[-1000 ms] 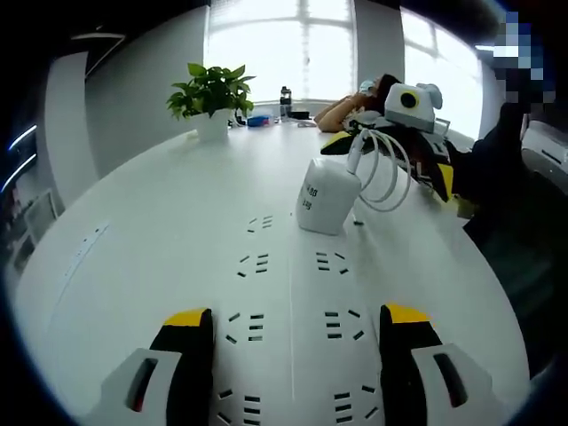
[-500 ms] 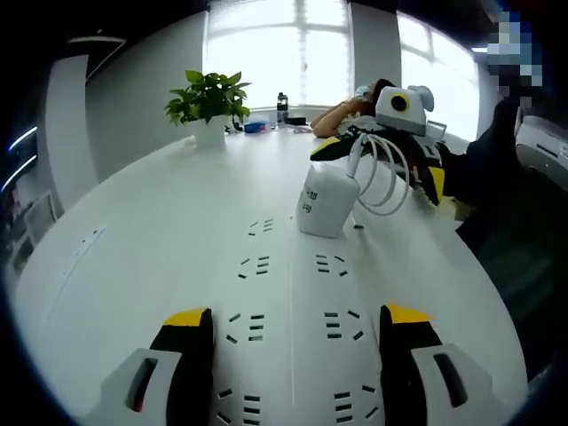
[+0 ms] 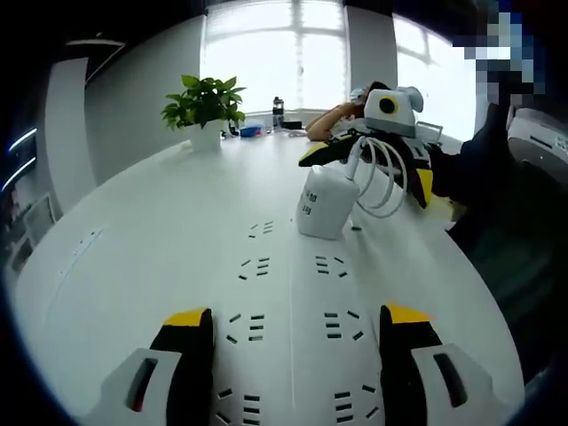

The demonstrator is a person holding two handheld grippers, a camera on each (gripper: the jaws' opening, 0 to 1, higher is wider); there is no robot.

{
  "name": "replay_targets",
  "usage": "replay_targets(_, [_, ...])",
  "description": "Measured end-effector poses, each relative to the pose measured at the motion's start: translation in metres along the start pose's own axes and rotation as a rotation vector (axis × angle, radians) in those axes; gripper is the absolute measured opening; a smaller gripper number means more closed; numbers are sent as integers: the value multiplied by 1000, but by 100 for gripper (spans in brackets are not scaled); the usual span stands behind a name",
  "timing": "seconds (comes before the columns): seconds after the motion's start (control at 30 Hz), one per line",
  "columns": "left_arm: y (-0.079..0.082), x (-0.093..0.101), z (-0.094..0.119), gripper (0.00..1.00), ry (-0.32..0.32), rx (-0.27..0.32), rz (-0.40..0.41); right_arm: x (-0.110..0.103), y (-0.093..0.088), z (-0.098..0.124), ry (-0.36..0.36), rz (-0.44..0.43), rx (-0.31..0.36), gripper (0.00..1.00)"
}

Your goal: Straighten the power strip on the desk, plug the charger into it

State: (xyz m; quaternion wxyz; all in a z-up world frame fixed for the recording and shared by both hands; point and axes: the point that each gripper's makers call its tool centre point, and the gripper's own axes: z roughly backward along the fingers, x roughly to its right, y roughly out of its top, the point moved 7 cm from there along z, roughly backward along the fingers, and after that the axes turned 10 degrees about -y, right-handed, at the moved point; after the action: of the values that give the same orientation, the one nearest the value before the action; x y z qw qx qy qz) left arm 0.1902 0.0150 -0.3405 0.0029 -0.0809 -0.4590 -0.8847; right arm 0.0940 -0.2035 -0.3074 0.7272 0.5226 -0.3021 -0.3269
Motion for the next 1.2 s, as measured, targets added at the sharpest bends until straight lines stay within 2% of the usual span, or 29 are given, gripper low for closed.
replay_targets(0.5, [-3,11,-1,78,-4,12,-4,-7,0,-2,19,6,-4,97])
replay_targets(0.67, [-3,14,-2,78,13,3,5,-8,-1,-2,24,6,-8,97])
replay_targets(1.2, [-3,12,-2,77,-13,17,0,-10,-3,0,27,12,-12,97])
